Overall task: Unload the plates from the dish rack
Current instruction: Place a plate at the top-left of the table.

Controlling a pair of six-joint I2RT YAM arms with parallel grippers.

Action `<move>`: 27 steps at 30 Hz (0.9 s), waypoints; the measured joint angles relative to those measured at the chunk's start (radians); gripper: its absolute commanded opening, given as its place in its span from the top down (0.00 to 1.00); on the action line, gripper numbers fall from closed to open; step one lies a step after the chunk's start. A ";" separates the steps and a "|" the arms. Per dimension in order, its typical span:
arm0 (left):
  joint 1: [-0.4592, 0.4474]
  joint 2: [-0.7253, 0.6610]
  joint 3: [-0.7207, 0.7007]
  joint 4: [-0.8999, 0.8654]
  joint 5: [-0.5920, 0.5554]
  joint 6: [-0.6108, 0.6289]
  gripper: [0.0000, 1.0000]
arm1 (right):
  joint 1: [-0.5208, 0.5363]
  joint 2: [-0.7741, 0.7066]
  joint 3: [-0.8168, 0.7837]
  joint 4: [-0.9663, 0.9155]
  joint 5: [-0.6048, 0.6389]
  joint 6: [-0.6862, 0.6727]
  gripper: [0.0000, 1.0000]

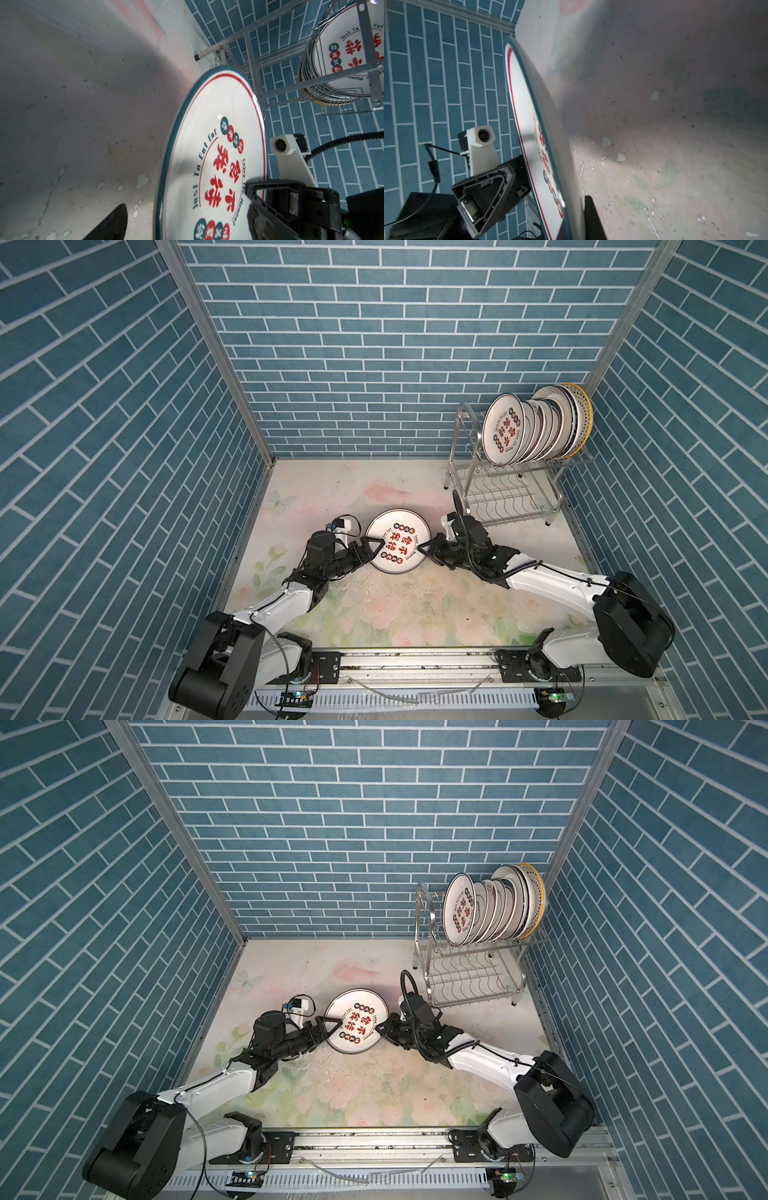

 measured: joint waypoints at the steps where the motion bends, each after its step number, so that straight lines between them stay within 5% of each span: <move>1: 0.003 0.006 0.000 0.011 0.001 -0.006 0.22 | 0.004 0.013 0.005 0.021 -0.005 0.011 1.00; 5: 0.016 0.013 0.000 0.042 0.010 -0.037 0.54 | 0.013 0.034 0.026 0.069 -0.011 0.032 1.00; 12: 0.031 -0.005 0.003 0.047 0.022 -0.033 0.77 | 0.014 0.066 0.034 0.112 -0.022 0.047 1.00; 22: 0.057 -0.034 0.022 0.012 0.023 -0.061 0.98 | 0.002 0.120 0.064 0.150 -0.065 0.081 0.82; 27: 0.064 -0.056 0.028 -0.021 0.029 -0.054 1.00 | 0.002 0.125 0.064 0.164 -0.090 0.064 0.60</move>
